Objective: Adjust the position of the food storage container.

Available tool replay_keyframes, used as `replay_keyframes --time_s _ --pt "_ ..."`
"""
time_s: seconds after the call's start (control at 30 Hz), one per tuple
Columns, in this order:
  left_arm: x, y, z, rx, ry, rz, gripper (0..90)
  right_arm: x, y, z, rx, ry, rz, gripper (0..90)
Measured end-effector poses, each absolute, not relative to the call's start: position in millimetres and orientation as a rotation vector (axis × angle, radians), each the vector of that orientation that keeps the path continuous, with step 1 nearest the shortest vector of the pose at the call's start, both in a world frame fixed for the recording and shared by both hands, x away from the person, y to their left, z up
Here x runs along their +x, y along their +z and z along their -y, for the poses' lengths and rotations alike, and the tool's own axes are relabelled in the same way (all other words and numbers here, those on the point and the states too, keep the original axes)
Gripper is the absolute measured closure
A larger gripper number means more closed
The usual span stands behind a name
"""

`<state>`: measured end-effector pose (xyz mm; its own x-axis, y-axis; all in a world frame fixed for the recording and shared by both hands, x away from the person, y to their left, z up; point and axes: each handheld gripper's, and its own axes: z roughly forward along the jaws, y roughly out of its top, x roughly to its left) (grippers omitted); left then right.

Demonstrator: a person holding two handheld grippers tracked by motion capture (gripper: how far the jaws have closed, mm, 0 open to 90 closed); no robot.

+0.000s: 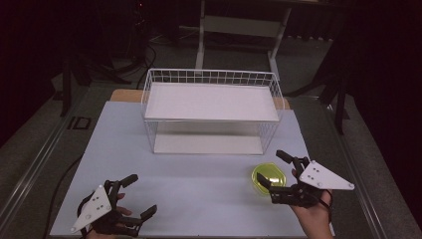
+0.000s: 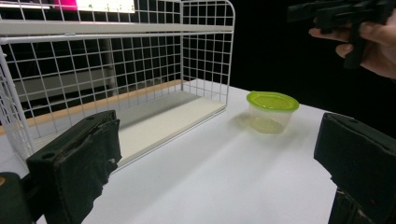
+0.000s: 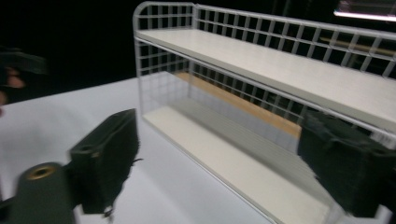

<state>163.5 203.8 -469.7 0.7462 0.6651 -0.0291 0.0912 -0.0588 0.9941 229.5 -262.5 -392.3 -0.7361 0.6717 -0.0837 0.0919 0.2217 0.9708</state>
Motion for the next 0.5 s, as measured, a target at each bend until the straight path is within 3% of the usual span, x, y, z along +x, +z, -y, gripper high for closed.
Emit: replay_keyframes --time_s 0.13,0.27,0.5 --pt "163.7 -469.9 -204.2 1.581 0.52 -0.631 1.1 240.5 -397.4 270.5 0.739 1.5 -1.975 22.3" --pt "164.1 -470.0 -204.3 1.583 0.518 -0.632 1.1 252.2 -403.5 281.1 0.816 1.457 -1.973 39.6" --pt "164.6 -470.3 -204.2 1.583 0.518 -0.632 1.1 267.3 -420.4 301.1 0.949 1.349 -1.956 56.1"
